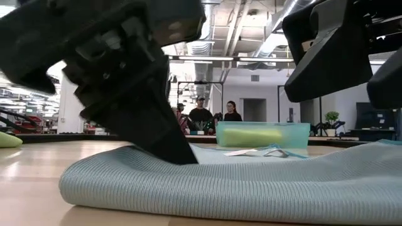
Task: Roll microfiber towels into tight, uniform cylinder then place into a basket
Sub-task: Roll the blue microfiber cloth
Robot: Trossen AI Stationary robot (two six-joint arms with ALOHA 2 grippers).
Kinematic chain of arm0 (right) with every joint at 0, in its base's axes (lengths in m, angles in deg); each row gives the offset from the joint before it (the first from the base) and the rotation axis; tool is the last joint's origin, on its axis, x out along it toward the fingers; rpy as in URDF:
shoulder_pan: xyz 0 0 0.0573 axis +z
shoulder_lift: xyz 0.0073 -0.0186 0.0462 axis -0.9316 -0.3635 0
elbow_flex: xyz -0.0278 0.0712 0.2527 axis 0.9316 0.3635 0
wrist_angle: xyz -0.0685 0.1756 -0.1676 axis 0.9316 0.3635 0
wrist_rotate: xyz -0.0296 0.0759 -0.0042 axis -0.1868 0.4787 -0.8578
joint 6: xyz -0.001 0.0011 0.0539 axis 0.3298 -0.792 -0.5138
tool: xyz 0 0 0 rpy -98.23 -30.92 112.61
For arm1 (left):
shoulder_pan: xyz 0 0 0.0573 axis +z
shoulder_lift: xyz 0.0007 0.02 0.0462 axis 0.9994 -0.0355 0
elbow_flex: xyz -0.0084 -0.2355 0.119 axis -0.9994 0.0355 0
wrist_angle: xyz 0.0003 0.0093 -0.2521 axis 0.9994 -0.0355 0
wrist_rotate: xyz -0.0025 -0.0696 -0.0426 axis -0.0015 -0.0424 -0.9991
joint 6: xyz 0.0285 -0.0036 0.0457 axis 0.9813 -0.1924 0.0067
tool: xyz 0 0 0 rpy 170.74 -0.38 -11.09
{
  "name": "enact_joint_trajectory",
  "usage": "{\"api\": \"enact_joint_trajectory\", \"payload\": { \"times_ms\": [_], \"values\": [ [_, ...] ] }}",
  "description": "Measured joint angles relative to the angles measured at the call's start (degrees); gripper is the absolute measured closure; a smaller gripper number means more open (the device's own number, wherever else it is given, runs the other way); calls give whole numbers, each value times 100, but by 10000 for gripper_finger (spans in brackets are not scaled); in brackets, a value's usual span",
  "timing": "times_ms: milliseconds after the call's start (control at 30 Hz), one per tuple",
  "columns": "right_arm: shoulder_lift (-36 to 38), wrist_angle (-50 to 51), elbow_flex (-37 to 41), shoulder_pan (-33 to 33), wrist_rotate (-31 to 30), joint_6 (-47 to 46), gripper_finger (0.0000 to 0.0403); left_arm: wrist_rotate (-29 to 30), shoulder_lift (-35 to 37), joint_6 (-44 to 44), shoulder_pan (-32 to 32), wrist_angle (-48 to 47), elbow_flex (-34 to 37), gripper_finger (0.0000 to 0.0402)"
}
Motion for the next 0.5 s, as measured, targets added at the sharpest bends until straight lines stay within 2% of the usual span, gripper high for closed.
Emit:
{"api": "enact_joint_trajectory", "payload": {
  "times_ms": [200, 333, 500],
  "values": [
    [0, 4, -110, 20, -57, -117, 193, 52, 55, 372, -130, 32, -432, 280],
    [0, 16, -151, 20, -55, -364, 193, 25, 54, 524, -156, 360, -326, 288],
    [0, 264, -157, -82, -53, -1013, 203, -33, 49, 253, -117, 321, -42, 319]
  ]
}}
